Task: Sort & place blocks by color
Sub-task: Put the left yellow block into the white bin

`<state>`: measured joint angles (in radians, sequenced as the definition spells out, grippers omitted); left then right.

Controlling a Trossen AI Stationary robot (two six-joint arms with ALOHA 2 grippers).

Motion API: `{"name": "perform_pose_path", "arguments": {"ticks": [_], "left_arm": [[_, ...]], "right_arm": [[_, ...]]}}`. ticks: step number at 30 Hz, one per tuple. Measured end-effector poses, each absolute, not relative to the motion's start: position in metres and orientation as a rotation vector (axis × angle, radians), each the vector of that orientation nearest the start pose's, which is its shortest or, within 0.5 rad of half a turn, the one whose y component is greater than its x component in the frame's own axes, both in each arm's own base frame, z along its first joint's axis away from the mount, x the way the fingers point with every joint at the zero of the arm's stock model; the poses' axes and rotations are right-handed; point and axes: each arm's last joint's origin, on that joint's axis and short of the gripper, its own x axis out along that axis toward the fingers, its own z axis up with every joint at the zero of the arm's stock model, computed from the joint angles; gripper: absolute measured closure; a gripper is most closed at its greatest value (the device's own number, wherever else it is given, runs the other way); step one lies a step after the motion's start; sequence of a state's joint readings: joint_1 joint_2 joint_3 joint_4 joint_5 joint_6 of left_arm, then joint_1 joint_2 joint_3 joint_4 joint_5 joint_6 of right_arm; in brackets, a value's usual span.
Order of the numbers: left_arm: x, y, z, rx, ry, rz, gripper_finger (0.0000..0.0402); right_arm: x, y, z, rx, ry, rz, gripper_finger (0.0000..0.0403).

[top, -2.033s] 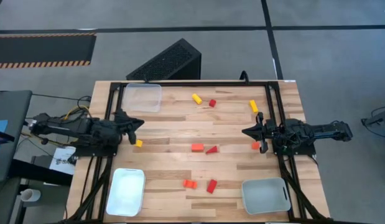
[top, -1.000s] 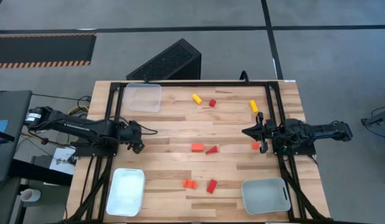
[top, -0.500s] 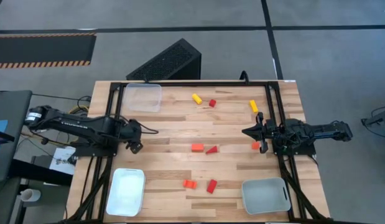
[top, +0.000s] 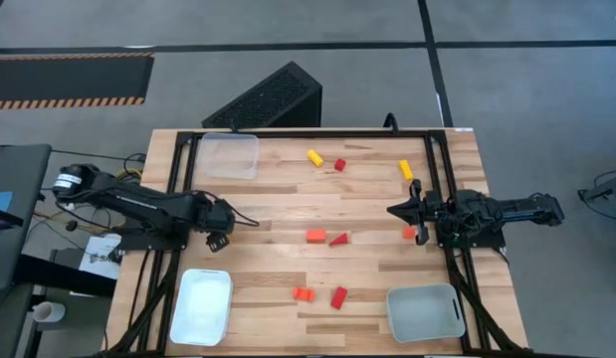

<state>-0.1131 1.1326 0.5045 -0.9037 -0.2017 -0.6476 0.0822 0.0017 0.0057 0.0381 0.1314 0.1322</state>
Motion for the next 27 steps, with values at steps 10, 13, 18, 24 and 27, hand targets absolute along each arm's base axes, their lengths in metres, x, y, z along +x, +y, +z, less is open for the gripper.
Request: {"name": "perform_pose_path", "arguments": {"ticks": [10, 13, 18, 24, 27], "left_arm": [[0.155, -0.019, 0.136, -0.214, 1.486, 0.528, 0.0152], [0.155, -0.019, 0.135, -0.22, 1.483, 0.531, 0.0152], [0.155, -0.019, 0.135, -0.224, 1.463, 0.545, 0.0152], [0.16, -0.019, 0.135, -0.263, 1.408, 0.554, 0.0152], [0.162, -0.019, 0.135, -0.287, 1.394, 0.54, 0.0152]], "right_arm": [[0.097, 0.004, 0.169, 0.137, -0.045, -0.047, 0.0376], [0.097, 0.004, 0.169, 0.137, -0.045, -0.047, 0.0376], [0.097, 0.004, 0.169, 0.137, -0.045, -0.047, 0.0376], [0.097, 0.004, 0.169, 0.137, -0.044, -0.047, 0.0376], [0.097, 0.004, 0.169, 0.137, -0.045, -0.046, 0.0376]]}}
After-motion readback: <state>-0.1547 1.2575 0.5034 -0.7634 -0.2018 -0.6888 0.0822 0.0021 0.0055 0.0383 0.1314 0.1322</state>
